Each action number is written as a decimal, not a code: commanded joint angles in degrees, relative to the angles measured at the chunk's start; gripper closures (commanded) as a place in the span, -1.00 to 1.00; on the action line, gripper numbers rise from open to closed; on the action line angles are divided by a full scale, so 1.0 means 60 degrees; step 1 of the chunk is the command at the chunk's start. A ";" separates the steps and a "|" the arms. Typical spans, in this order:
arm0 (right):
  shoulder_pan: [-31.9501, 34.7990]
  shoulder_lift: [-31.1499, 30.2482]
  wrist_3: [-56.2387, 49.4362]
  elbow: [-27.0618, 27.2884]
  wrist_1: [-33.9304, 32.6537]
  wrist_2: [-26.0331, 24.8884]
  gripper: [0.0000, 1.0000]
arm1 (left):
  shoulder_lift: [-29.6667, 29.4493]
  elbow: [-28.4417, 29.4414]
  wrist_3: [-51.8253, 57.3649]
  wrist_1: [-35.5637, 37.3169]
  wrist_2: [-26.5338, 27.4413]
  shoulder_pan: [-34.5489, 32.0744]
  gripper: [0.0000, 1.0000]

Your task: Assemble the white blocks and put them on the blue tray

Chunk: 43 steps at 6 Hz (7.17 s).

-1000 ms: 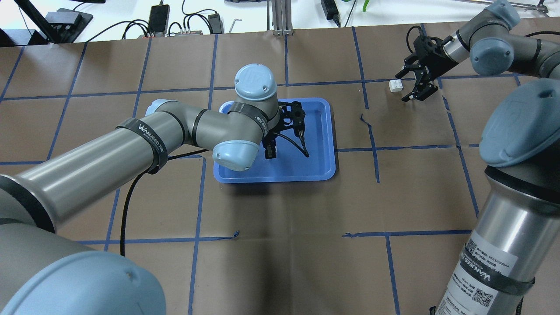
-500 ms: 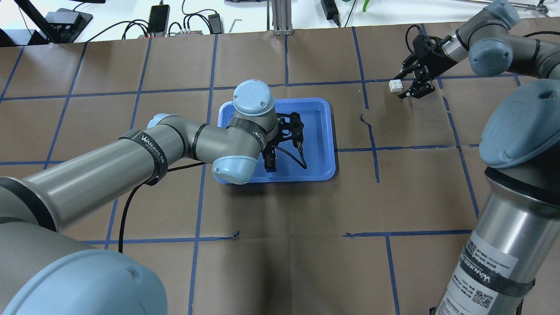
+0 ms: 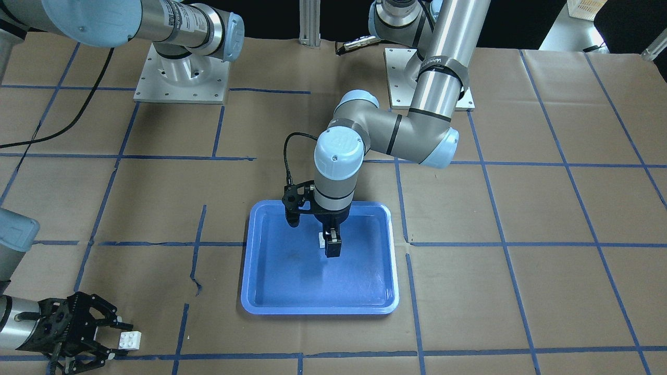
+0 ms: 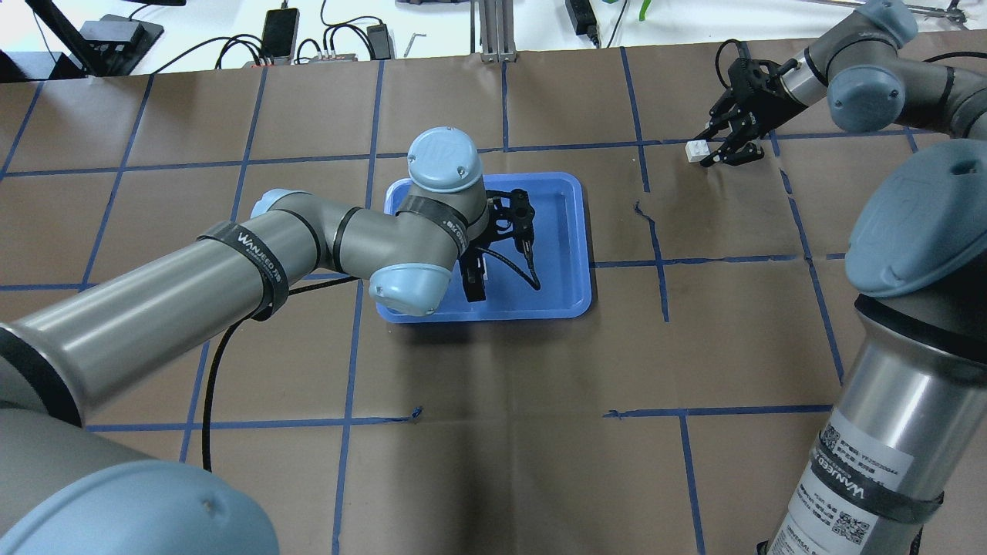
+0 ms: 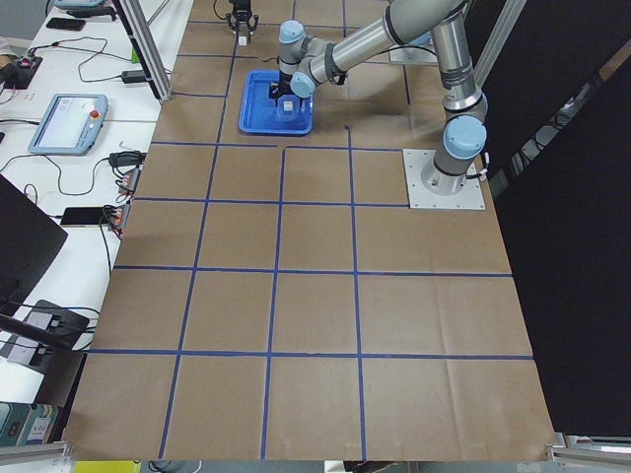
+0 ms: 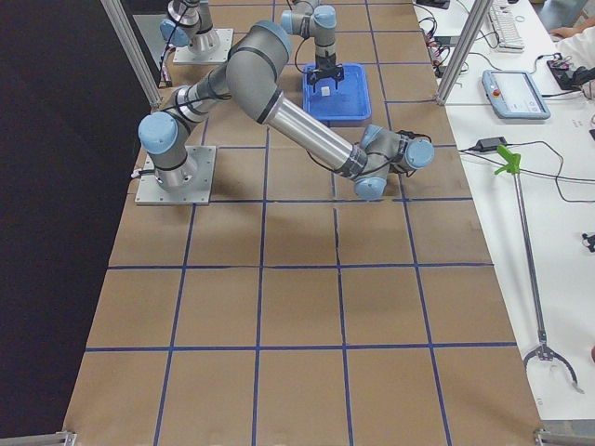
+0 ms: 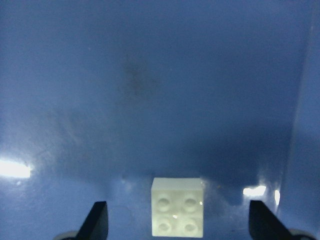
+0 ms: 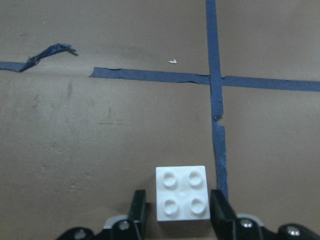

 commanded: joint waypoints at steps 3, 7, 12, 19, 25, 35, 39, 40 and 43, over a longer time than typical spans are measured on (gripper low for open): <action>0.0029 -0.0231 -0.0028 -0.0005 -0.0123 0.0033 0.54 | 0.3399 0.0832 0.0031 -0.5677 -0.0038 0.0697 -0.98; 0.0977 -0.1182 0.1775 0.0141 -0.0093 -0.0027 0.56 | 0.4008 0.2238 -0.0870 -0.7886 -0.0067 0.1081 -0.98; 0.3905 -0.2121 0.6626 0.2856 -0.4485 -0.0636 0.56 | 0.5294 0.2049 -0.6525 -0.7329 0.0079 0.2908 -0.99; 0.4950 -0.3427 0.7839 0.6704 -0.7740 -0.1081 0.58 | 0.5006 0.2063 -1.1482 -0.6919 -0.0052 0.3337 -0.99; 0.5258 -0.3045 0.7955 0.6704 -0.7784 -0.1066 0.58 | 0.4873 0.1770 -1.1380 -0.6890 0.0050 0.3088 -0.99; 0.5434 -0.2957 0.7970 0.6690 -0.7813 -0.1037 0.32 | 0.4931 0.1712 -1.1366 -0.6919 0.0050 0.3088 -0.99; 0.5434 -0.2957 0.7970 0.6675 -0.7813 -0.1037 0.15 | 0.4931 0.1726 -1.1366 -0.6890 0.0050 0.3088 -0.99; 0.5434 -0.2957 0.7970 0.6675 -0.7813 -0.1037 0.12 | 0.4946 0.1726 -1.1380 -0.6890 0.0050 0.3088 -0.99; 0.5449 -0.2957 0.7970 0.6660 -0.7828 -0.1037 -0.19 | 0.4990 0.1741 -1.1380 -0.6890 0.0050 0.3088 -0.99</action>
